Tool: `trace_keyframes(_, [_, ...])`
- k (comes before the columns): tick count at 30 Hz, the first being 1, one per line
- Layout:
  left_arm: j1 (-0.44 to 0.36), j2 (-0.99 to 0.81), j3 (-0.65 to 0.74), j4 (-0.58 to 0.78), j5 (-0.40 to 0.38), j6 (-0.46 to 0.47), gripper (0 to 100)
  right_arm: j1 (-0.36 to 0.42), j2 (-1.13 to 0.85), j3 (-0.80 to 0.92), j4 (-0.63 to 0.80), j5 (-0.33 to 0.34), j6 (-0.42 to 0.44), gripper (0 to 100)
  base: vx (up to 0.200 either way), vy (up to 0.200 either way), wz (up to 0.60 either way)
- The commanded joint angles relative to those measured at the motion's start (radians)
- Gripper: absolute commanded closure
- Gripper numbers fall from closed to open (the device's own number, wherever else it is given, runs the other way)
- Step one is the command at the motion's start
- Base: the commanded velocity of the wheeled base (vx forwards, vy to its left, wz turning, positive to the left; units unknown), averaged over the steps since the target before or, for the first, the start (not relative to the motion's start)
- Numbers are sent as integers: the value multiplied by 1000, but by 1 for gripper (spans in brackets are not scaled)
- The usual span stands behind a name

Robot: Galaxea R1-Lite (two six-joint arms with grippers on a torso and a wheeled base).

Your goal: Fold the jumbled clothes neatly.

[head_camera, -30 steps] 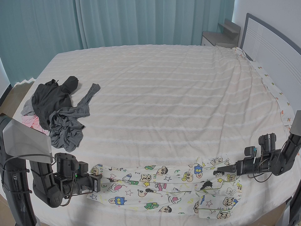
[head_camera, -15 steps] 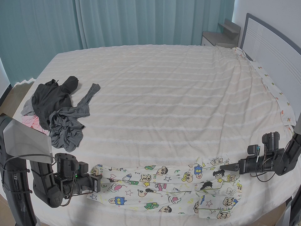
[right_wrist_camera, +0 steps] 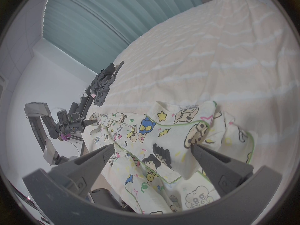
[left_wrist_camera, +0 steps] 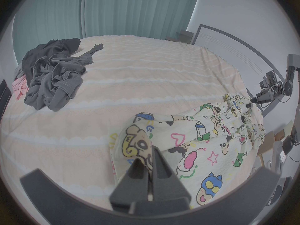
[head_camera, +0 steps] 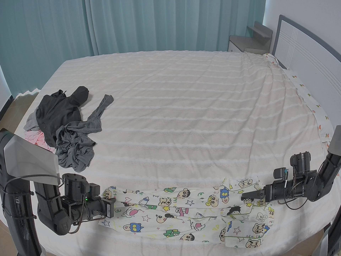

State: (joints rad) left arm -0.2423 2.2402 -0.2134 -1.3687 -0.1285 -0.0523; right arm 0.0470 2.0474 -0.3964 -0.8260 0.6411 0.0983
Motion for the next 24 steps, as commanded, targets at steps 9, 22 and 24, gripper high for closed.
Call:
trace_keyframes(9, [-2, 2, 0, -1, 0, 0, 100, 10, 57, -25, -2, -1, 101, 0, 0, 0, 0])
trace_keyframes(22, [-2, 2, 0, 0, 0, -1, 100, -15, 65, -1, -2, -18, 110, 0, 0, 0, 0])
trace_keyframes(24, [-2, 2, 0, 0, 0, -1, 100, -12, 68, -1, -2, -18, 110, 0, 0, 0, 0])
